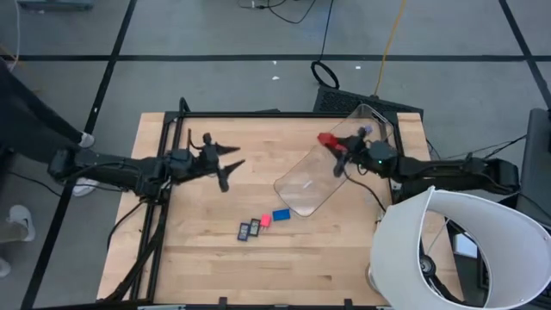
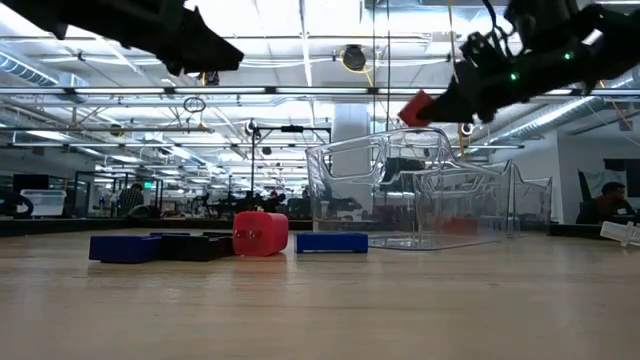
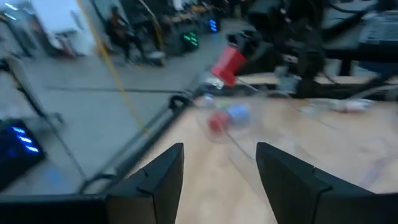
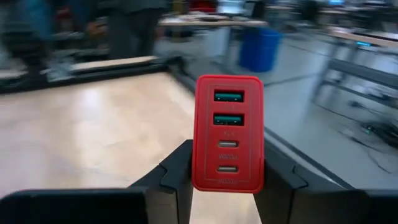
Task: Pick & Place Office items
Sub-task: Put the red charger adapter into the right transparent bin, then put the pink charger adapter into the right transparent bin
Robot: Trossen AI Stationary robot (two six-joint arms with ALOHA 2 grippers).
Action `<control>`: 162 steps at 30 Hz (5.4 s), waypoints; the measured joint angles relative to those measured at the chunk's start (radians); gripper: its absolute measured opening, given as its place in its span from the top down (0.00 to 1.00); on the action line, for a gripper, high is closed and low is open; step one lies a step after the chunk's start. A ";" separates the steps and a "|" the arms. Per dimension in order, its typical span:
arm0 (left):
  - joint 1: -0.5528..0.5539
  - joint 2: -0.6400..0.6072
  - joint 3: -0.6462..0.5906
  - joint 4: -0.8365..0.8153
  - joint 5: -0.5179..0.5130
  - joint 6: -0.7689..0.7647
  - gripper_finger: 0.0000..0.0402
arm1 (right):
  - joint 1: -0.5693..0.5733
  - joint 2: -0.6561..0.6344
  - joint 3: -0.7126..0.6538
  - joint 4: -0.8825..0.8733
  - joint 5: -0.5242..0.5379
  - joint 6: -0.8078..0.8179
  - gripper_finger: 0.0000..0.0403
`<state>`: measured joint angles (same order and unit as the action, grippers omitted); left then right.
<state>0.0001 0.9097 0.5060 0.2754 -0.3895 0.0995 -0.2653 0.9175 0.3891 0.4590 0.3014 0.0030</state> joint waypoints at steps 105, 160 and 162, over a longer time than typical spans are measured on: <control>-0.243 0.329 0.193 -0.218 0.187 -0.091 0.30 | 0.219 0.240 0.104 0.314 -0.402 -0.124 0.55; -0.157 0.806 0.222 -0.060 0.494 -0.077 0.46 | 0.219 0.240 0.103 0.314 -0.402 -0.119 0.55; -0.157 0.806 0.222 -0.064 0.495 -0.077 0.54 | 0.219 0.240 0.103 0.314 -0.402 -0.120 0.55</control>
<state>-0.1566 1.7153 0.7280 0.2119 0.1055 0.0223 -0.0468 1.1572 0.4923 0.7731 -0.1009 -0.1165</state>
